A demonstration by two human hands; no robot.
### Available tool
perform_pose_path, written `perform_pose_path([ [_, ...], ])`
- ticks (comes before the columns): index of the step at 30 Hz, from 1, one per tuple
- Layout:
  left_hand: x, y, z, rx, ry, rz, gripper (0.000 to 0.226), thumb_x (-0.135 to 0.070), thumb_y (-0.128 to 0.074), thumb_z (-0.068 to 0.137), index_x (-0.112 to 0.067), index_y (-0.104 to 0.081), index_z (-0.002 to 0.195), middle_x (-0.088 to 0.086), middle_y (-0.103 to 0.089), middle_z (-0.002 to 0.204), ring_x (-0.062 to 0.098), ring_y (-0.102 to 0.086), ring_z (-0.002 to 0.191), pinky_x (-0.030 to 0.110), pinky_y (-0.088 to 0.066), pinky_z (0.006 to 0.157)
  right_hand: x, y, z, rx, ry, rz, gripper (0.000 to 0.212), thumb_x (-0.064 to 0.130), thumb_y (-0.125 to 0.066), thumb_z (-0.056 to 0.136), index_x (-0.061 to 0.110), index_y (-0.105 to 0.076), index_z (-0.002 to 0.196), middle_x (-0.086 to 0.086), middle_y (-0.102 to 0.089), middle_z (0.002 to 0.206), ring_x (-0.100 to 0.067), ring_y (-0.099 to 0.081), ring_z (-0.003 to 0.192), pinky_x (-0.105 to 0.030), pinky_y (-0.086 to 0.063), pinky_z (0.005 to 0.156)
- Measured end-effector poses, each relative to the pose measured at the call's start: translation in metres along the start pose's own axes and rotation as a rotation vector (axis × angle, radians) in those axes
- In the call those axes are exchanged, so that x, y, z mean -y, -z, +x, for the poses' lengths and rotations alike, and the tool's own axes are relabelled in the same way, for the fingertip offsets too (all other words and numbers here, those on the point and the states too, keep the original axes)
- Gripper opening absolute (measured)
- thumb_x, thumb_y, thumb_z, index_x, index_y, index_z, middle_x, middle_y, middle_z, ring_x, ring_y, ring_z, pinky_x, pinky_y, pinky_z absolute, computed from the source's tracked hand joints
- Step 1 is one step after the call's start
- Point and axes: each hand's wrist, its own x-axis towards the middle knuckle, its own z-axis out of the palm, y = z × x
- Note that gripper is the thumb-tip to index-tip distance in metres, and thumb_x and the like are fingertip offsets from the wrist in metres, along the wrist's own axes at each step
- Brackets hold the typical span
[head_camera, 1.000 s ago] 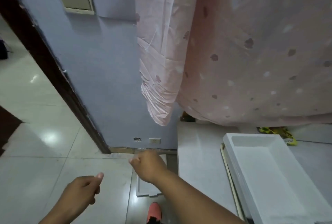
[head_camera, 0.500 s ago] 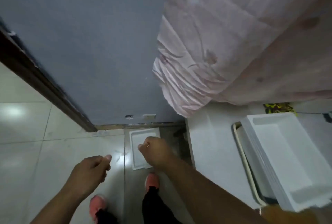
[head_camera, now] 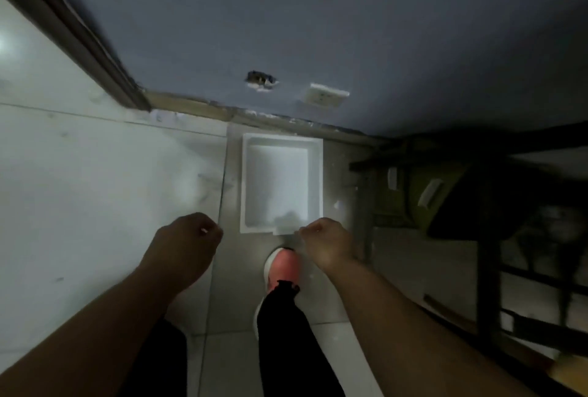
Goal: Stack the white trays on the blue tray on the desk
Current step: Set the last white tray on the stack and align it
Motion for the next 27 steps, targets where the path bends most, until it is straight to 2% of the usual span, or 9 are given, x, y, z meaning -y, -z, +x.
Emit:
perform_pose_path([
  [2, 0.020, -0.042, 0.055, -0.043, 0.035, 0.014, 0.024, -0.033, -0.059, 0.095, -0.018, -0.065, 0.113, 0.009, -0.073, 0.103, 0.028, -0.069, 0.089, 0.035, -0.055, 0.084, -0.026, -0.032, 0.060, -0.015, -0.069, -0.063, 0.031, 0.026, -0.050, 0.098, 0.008, -0.070, 0.114, -0.009, -0.067, 0.120, -0.028, -0.062, 0.114, -0.026, -0.046, 0.088],
  [5, 0.038, -0.100, 0.132, -0.052, 0.045, 0.031, 0.040, -0.033, -0.056, 0.097, -0.014, -0.057, 0.132, 0.011, -0.070, 0.121, 0.030, -0.065, 0.107, 0.035, -0.049, 0.093, -0.059, -0.060, 0.140, -0.147, -0.161, 0.038, 0.033, 0.022, -0.054, 0.097, 0.018, -0.062, 0.128, -0.008, -0.064, 0.129, -0.026, -0.061, 0.117, -0.023, -0.043, 0.085],
  [7, 0.045, -0.128, 0.181, -0.083, 0.036, 0.074, 0.044, -0.032, -0.052, 0.099, -0.012, -0.055, 0.137, 0.011, -0.064, 0.133, 0.029, -0.061, 0.118, 0.034, -0.045, 0.099, -0.073, -0.078, 0.192, -0.268, -0.142, 0.034, 0.038, 0.024, -0.055, 0.097, 0.020, -0.058, 0.134, -0.010, -0.057, 0.140, -0.029, -0.059, 0.120, -0.028, -0.047, 0.093],
  [9, 0.050, -0.156, 0.227, -0.101, -0.005, 0.133, 0.045, -0.032, -0.049, 0.100, -0.009, -0.054, 0.139, 0.010, -0.057, 0.142, 0.028, -0.055, 0.128, 0.035, -0.040, 0.106, -0.081, -0.088, 0.240, -0.362, -0.130, -0.025, 0.043, 0.029, -0.053, 0.098, 0.020, -0.051, 0.140, -0.011, -0.052, 0.143, -0.031, -0.056, 0.124, -0.034, -0.046, 0.099],
  [13, 0.054, -0.188, 0.280, -0.169, -0.011, 0.204, 0.044, -0.030, -0.051, 0.099, -0.003, -0.055, 0.134, 0.018, -0.058, 0.137, 0.036, -0.055, 0.124, 0.040, -0.045, 0.100, -0.087, -0.090, 0.299, -0.342, -0.110, -0.141, 0.046, 0.027, -0.045, 0.102, 0.012, -0.044, 0.146, -0.011, -0.050, 0.145, -0.029, -0.049, 0.131, -0.032, -0.040, 0.104],
  [16, 0.060, -0.198, 0.298, -0.214, -0.023, 0.231, 0.034, -0.025, -0.052, 0.098, -0.002, -0.060, 0.122, 0.020, -0.063, 0.123, 0.037, -0.060, 0.111, 0.037, -0.045, 0.082, -0.086, -0.089, 0.311, -0.297, -0.089, -0.275, 0.036, 0.016, -0.040, 0.104, 0.003, -0.056, 0.135, -0.014, -0.055, 0.141, -0.031, -0.052, 0.129, -0.033, -0.042, 0.104],
  [18, 0.061, -0.198, 0.302, -0.225, -0.027, 0.260, 0.026, -0.018, -0.053, 0.095, -0.001, -0.063, 0.112, 0.021, -0.067, 0.112, 0.038, -0.062, 0.101, 0.034, -0.042, 0.075, -0.085, -0.091, 0.312, -0.300, -0.075, -0.302, 0.036, 0.013, -0.038, 0.105, 0.001, -0.059, 0.132, -0.014, -0.054, 0.142, -0.030, -0.051, 0.131, -0.032, -0.040, 0.106],
  [22, 0.051, -0.185, 0.288, -0.206, -0.026, 0.256, 0.024, -0.017, -0.054, 0.094, -0.002, -0.066, 0.109, 0.020, -0.069, 0.108, 0.036, -0.062, 0.093, 0.032, -0.043, 0.074, -0.086, -0.086, 0.298, -0.296, -0.157, -0.194, 0.035, 0.016, -0.043, 0.100, 0.007, -0.061, 0.129, -0.012, -0.063, 0.131, -0.029, -0.059, 0.121, -0.028, -0.044, 0.084],
  [27, 0.023, -0.131, 0.226, -0.165, -0.039, 0.236, 0.025, -0.020, -0.055, 0.093, -0.006, -0.066, 0.110, 0.018, -0.068, 0.110, 0.038, -0.063, 0.100, 0.030, -0.042, 0.075, -0.066, -0.058, 0.222, -0.312, -0.181, -0.209, 0.035, 0.015, -0.040, 0.103, 0.003, -0.060, 0.129, -0.016, -0.061, 0.133, -0.032, -0.058, 0.123, -0.033, -0.047, 0.097],
])
